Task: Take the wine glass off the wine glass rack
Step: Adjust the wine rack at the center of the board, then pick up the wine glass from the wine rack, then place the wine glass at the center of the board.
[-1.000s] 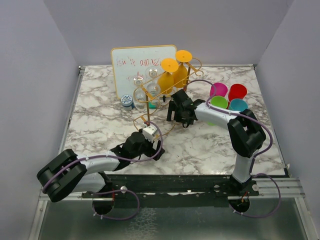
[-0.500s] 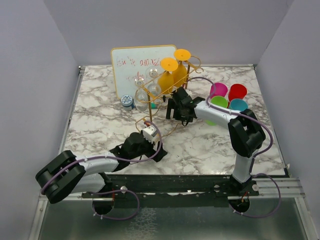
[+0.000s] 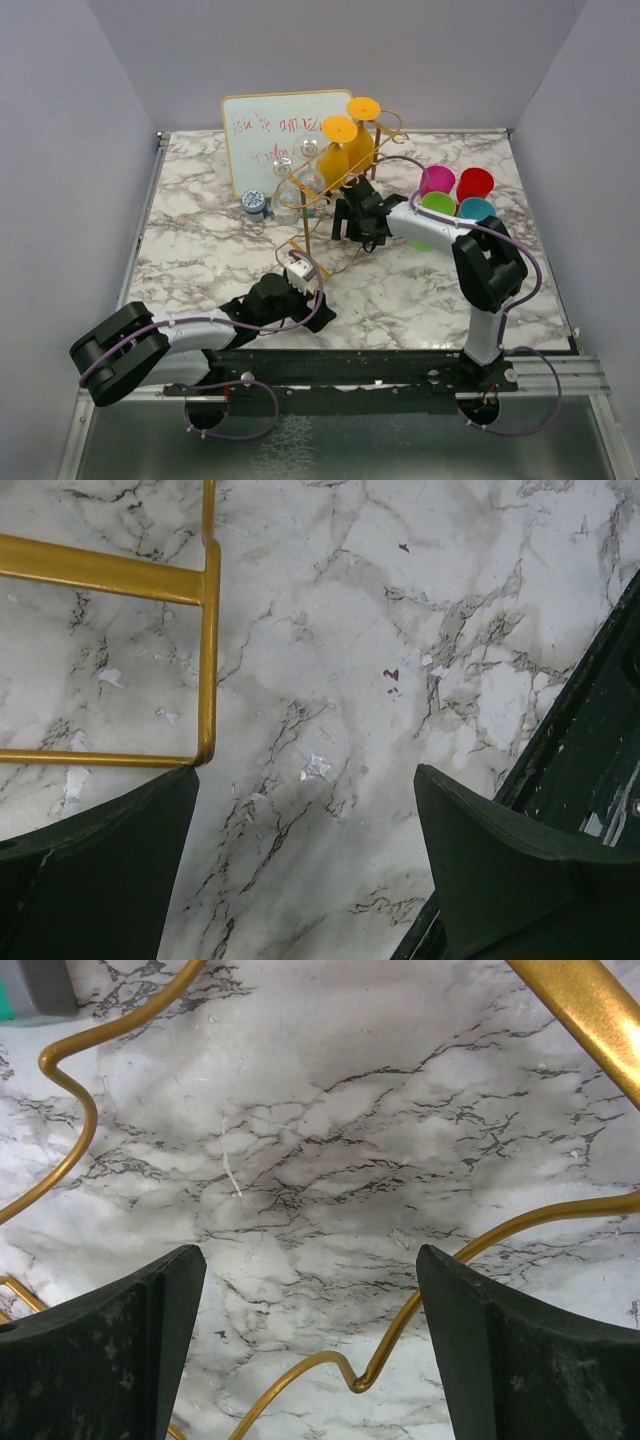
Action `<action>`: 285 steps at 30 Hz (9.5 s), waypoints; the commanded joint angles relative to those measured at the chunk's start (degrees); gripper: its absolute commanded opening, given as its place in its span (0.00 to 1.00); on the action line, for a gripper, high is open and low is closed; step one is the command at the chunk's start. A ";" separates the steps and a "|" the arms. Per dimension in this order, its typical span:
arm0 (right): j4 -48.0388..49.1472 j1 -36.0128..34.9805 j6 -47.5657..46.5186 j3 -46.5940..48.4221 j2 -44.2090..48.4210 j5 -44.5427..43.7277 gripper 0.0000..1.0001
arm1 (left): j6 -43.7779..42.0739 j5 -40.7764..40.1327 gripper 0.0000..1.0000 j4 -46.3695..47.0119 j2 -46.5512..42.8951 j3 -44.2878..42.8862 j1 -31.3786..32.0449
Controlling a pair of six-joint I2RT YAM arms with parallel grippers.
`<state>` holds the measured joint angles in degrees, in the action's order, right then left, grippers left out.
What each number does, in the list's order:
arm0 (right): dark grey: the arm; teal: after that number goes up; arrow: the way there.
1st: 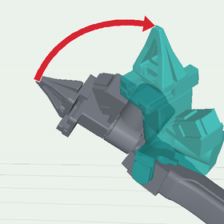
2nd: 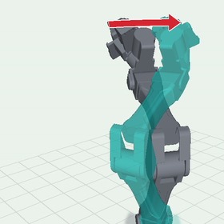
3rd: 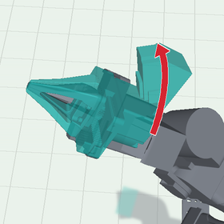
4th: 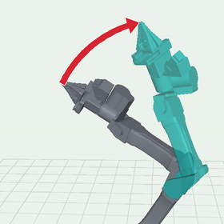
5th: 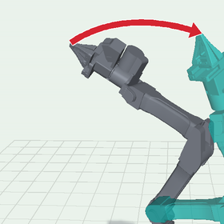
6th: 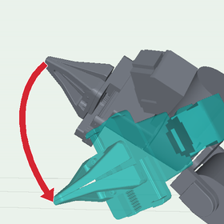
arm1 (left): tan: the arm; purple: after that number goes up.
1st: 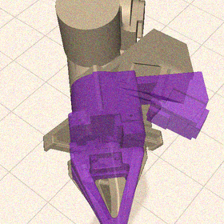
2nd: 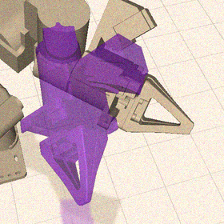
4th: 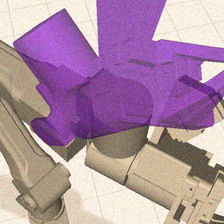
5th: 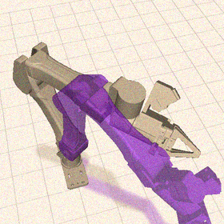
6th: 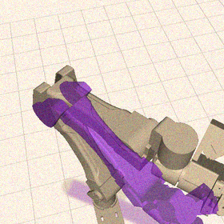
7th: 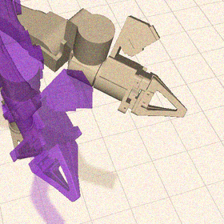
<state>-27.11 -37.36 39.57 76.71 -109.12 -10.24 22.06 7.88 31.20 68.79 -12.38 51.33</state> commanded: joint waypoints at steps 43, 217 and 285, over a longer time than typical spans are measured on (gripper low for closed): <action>-4.00 0.36 4.62 -26.22 43.78 16.60 0.90 | 2.02 -29.79 0.99 -67.27 -33.02 -42.39 0.70; -10.57 0.36 9.69 -26.72 56.30 17.18 0.87 | 13.79 36.12 0.00 -65.04 -32.88 -53.10 -47.29; 41.39 24.26 17.19 -49.20 63.08 67.52 0.88 | 22.53 49.71 0.00 -13.35 -23.42 -31.01 -11.27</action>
<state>8.21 -13.63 54.78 27.99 -45.91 51.90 47.27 53.67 10.94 45.98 -40.82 39.62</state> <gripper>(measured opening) 0.886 0.013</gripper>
